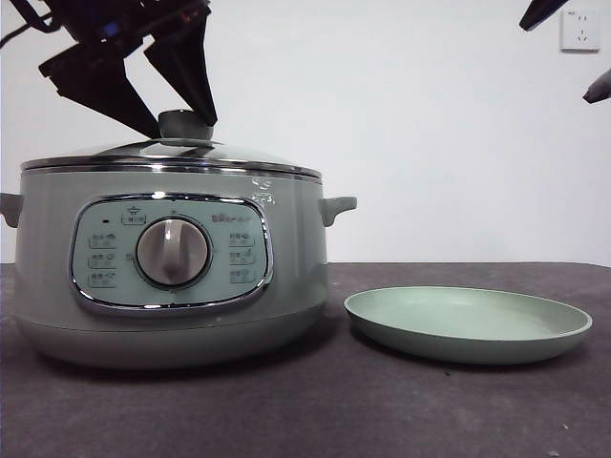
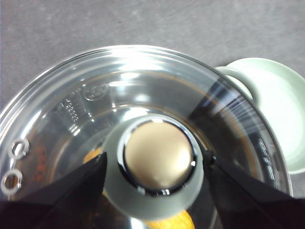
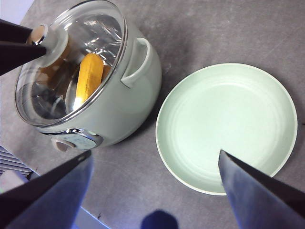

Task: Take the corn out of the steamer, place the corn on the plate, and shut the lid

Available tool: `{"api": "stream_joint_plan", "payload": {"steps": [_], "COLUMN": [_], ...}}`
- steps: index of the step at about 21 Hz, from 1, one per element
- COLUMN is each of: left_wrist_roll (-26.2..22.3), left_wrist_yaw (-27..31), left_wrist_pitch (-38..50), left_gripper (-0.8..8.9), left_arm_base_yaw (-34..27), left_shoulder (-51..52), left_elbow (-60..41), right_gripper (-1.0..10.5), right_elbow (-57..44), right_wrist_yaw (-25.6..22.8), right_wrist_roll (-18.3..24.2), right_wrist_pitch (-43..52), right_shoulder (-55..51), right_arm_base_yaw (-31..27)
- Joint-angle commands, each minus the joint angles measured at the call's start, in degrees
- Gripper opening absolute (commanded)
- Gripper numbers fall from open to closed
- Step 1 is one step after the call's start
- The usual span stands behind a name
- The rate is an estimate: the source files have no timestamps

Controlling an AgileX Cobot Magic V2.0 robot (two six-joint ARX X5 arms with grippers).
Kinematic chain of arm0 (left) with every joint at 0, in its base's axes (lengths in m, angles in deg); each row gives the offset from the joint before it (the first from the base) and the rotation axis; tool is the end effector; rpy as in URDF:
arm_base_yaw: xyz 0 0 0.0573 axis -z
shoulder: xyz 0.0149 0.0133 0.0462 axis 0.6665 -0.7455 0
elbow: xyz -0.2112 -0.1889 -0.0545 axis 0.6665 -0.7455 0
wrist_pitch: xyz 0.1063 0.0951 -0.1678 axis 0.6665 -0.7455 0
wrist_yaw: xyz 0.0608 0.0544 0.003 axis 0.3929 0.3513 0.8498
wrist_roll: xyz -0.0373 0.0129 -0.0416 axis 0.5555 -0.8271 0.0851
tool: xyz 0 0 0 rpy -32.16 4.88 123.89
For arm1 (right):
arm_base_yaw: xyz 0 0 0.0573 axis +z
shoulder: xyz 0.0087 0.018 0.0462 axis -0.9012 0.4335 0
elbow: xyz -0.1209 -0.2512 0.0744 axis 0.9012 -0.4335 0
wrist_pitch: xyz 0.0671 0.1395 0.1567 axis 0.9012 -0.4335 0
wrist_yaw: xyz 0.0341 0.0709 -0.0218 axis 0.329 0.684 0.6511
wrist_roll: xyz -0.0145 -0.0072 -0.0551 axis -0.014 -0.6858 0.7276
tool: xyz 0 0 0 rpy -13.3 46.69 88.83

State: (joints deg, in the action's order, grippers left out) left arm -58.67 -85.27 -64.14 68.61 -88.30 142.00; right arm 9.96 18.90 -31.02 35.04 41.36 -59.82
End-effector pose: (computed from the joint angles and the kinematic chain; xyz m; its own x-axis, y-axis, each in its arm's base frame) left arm 0.2243 -0.1164 0.3318 0.6228 -0.4038 -0.6702 0.4483 0.8861 -0.1172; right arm 0.1388 0.0313 0.3277 0.5214 0.6226 -0.5835 -0.4752 0.7799 0.4074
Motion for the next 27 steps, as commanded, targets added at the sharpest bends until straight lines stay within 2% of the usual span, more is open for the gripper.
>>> {"api": "stream_joint_plan", "payload": {"steps": [1, 10, 11, 14, 18, 20, 23, 25, 27], "left_wrist_roll": [-0.7, -0.8, -0.8, -2.3, -2.3, -2.2, -2.2, -2.2, -2.2], "left_wrist_yaw": [0.3, -0.3, -0.2, 0.0, 0.1, 0.2, 0.8, 4.3, 7.8], "left_wrist_pitch": [1.9, 1.4, 1.2, 1.1, 2.4, 2.4, 2.6, 2.5, 1.4], "left_gripper": [3.46, 3.39, 3.12, -0.15, -0.08, -0.08, -0.08, -0.08, -0.08], "left_arm_base_yaw": [0.3, 0.3, 0.3, 0.5, 0.5, 0.5, 0.5, 0.5, 0.5], "left_shoulder": [-0.3, -1.9, -1.9, -1.9, -1.6, -0.5, 3.5, 7.4, 11.6], "left_elbow": [0.2, 0.2, 0.2, 0.2, 0.6, 1.7, 3.2, 3.3, 3.3], "right_gripper": [4.4, 4.4, 4.4, 4.4, 4.4, 4.4, 4.4, 4.4, 4.4], "right_elbow": [0.2, 0.2, 0.2, 0.2, 0.2, 0.2, 0.2, 0.3, 0.7], "right_wrist_yaw": [0.0, 0.0, 0.0, 0.0, 0.0, 0.0, -1.6, -4.3, -4.6], "right_wrist_roll": [-0.4, -0.8, -0.9, -1.2, -1.4, -3.7, -5.9, -7.0, -8.3], "right_wrist_pitch": [0.1, 0.1, 0.1, 0.1, 0.7, 3.0, 6.6, 8.7, 10.2], "right_shoulder": [0.1, 0.1, 0.1, 0.1, 0.1, 0.1, 0.5, 1.7, 4.0], "right_arm_base_yaw": [0.1, 0.1, 0.1, 0.1, 0.2, 1.5, 5.7, 9.9, 14.1]}}
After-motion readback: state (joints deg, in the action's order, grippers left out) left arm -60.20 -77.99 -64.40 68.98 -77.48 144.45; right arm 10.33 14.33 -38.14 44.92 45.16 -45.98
